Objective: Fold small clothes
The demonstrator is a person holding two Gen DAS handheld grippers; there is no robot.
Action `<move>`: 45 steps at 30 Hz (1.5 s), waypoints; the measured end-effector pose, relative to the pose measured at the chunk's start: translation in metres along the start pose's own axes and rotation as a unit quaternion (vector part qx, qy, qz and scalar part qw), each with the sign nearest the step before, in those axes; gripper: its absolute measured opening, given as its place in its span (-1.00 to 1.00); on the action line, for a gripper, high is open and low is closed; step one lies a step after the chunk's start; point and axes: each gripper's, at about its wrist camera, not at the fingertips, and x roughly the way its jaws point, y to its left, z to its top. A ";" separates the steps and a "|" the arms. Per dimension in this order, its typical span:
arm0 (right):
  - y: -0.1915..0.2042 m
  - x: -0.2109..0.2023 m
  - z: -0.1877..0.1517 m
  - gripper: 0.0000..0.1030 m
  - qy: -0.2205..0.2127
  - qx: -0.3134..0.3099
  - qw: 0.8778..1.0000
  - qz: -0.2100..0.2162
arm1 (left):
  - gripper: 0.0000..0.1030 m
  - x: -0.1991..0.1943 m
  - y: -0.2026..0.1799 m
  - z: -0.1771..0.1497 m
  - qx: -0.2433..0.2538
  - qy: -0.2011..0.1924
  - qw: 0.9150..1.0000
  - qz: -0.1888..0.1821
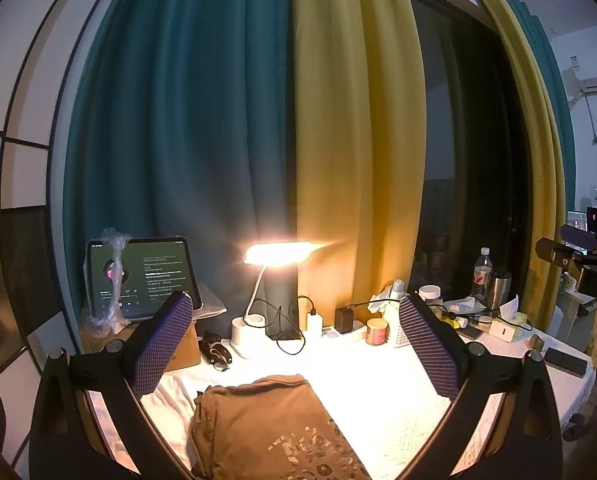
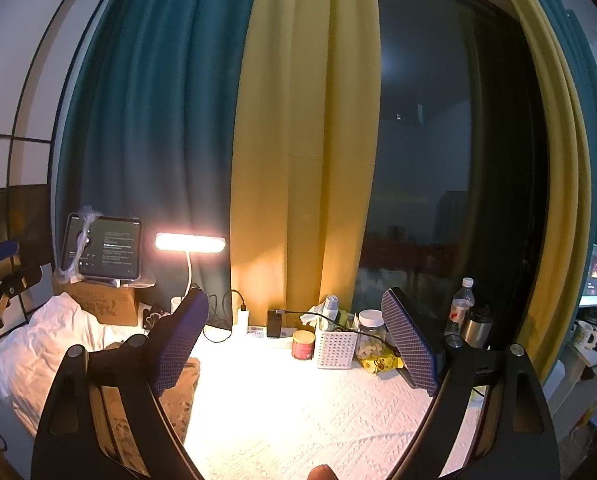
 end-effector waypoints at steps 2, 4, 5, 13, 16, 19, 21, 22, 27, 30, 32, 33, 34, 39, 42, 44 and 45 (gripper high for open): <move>0.000 0.000 0.000 0.76 0.000 0.000 1.000 0.000 | 0.98 0.000 -0.001 0.000 -0.001 0.000 1.000 -0.001; 0.000 0.000 0.000 0.76 0.000 0.000 1.000 0.000 | 0.98 0.000 -0.001 0.000 0.000 0.000 1.000 -0.001; 0.000 0.000 0.000 0.76 0.000 0.000 1.000 0.000 | 0.98 0.000 -0.001 0.000 0.001 0.000 1.000 -0.001; -0.001 0.000 0.000 0.76 0.000 0.002 1.000 0.000 | 0.98 -0.002 -0.003 -0.001 -0.004 -0.004 1.000 -0.001; -0.002 0.002 -0.003 0.76 0.003 0.005 1.000 0.001 | 0.98 -0.002 -0.003 -0.001 -0.007 -0.005 1.000 0.000; -0.003 0.003 -0.006 0.76 0.004 0.005 1.000 0.002 | 0.98 -0.002 -0.003 0.000 -0.008 -0.004 1.000 0.000; -0.003 0.003 -0.006 0.76 0.004 0.005 1.000 0.002 | 0.98 -0.001 -0.003 0.000 -0.009 -0.004 1.000 0.000; -0.002 0.003 -0.006 0.76 0.004 0.005 1.000 0.001 | 0.98 -0.001 -0.002 0.000 -0.009 -0.004 1.000 -0.001; -0.004 0.003 -0.009 0.76 0.004 0.007 1.000 0.000 | 0.98 0.000 -0.005 0.000 -0.009 -0.002 1.000 -0.002; -0.004 0.003 -0.009 0.75 0.005 0.006 1.000 0.000 | 0.98 -0.001 -0.007 0.000 -0.008 -0.005 1.000 -0.004; -0.003 0.003 -0.010 0.76 0.008 0.003 1.000 0.003 | 0.98 0.000 -0.008 0.000 -0.008 -0.004 1.000 -0.004; -0.004 0.003 -0.011 0.76 0.009 0.002 1.000 0.003 | 0.98 0.001 -0.009 0.000 -0.008 -0.003 1.000 -0.004; -0.004 0.002 -0.011 0.76 0.009 0.002 1.000 0.004 | 0.98 0.001 -0.009 0.000 -0.007 -0.002 1.000 -0.004; -0.006 0.002 -0.012 0.76 0.009 0.003 1.000 0.005 | 0.98 0.003 -0.010 0.001 -0.008 -0.001 1.000 -0.004; -0.008 0.000 -0.012 0.76 0.008 0.004 1.000 0.003 | 0.98 0.003 -0.011 0.001 -0.007 -0.001 1.000 -0.005; -0.009 0.001 -0.012 0.76 0.008 0.004 1.000 0.002 | 0.98 0.003 -0.012 0.001 -0.007 -0.001 1.000 -0.006; -0.010 0.002 -0.012 0.76 0.008 0.004 1.000 0.002 | 0.98 0.003 -0.012 0.001 -0.006 -0.001 1.000 -0.006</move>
